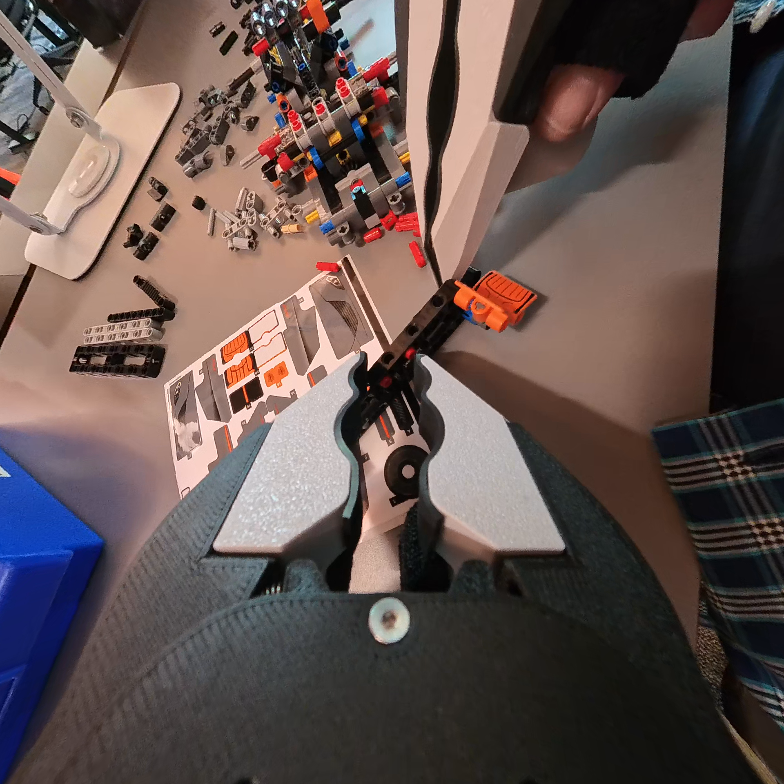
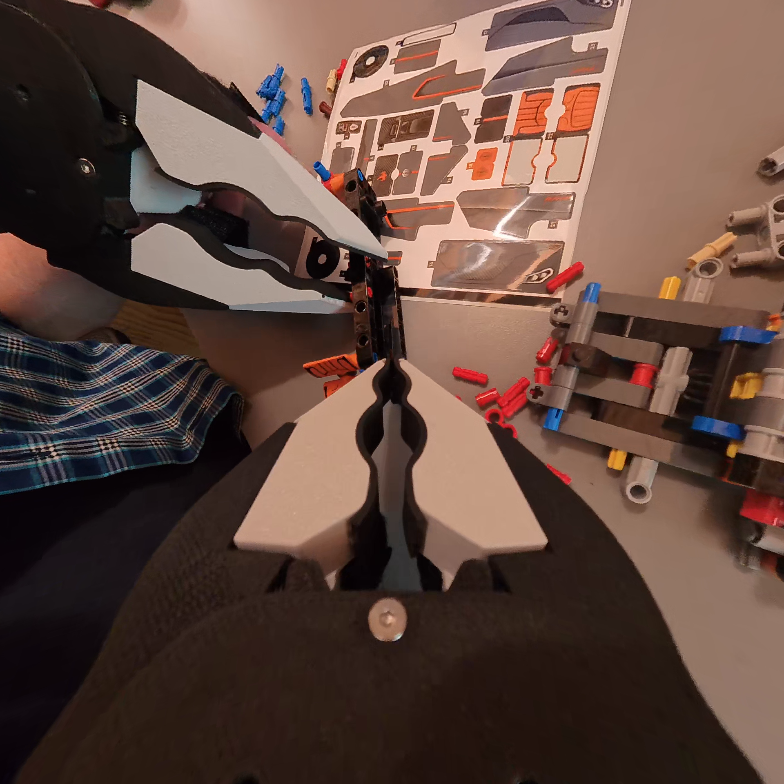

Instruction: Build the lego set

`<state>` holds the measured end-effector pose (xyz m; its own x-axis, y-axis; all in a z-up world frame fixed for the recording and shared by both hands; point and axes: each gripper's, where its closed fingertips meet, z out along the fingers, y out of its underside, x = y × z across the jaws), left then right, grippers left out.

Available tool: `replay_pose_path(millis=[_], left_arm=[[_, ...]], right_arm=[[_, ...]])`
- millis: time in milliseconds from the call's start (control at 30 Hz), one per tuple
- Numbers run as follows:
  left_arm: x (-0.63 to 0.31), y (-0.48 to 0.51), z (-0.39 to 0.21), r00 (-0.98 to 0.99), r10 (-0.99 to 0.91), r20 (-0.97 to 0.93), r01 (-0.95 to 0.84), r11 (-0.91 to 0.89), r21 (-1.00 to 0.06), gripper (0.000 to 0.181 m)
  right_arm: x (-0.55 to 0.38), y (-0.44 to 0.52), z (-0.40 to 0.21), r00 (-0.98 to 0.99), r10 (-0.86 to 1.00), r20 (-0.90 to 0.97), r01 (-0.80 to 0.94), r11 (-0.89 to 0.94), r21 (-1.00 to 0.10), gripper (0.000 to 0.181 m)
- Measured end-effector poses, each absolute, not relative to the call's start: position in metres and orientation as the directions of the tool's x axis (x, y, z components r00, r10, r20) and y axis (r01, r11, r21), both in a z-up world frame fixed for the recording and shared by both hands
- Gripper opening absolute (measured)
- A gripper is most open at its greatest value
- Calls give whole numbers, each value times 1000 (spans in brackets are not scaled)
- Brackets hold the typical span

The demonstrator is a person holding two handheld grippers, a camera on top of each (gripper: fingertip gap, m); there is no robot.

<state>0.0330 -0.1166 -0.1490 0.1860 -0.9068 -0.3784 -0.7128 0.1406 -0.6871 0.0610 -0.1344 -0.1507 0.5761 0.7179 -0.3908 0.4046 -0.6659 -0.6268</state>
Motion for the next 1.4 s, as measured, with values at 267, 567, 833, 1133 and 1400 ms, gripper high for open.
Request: replay_pose_path(millis=[267,567,833,1133,1400], left_arm=[[33,-117,-149,188,-907,-378,-712,139,-688,21],[33,-117,-149,190,-906,-379,-714,137,-687,21],[33,-117,-149,192,-904,-382,-718,136,-682,21],[31,-121,-148,191,-919,-345,-722,106,-684,22],[21,-125,-131,182,-958,-221,-685,37,-727,34]], right_arm=[[61,-136,-149,554,691,-464,371,-704,-606,0],[61,-135,-151,542,678,-496,371,-723,-583,0],[61,-134,-152,567,717,-406,415,-674,-610,0],[60,-135,-153,566,734,-376,427,-651,-628,0],[57,-139,-153,543,738,-401,415,-651,-636,0]])
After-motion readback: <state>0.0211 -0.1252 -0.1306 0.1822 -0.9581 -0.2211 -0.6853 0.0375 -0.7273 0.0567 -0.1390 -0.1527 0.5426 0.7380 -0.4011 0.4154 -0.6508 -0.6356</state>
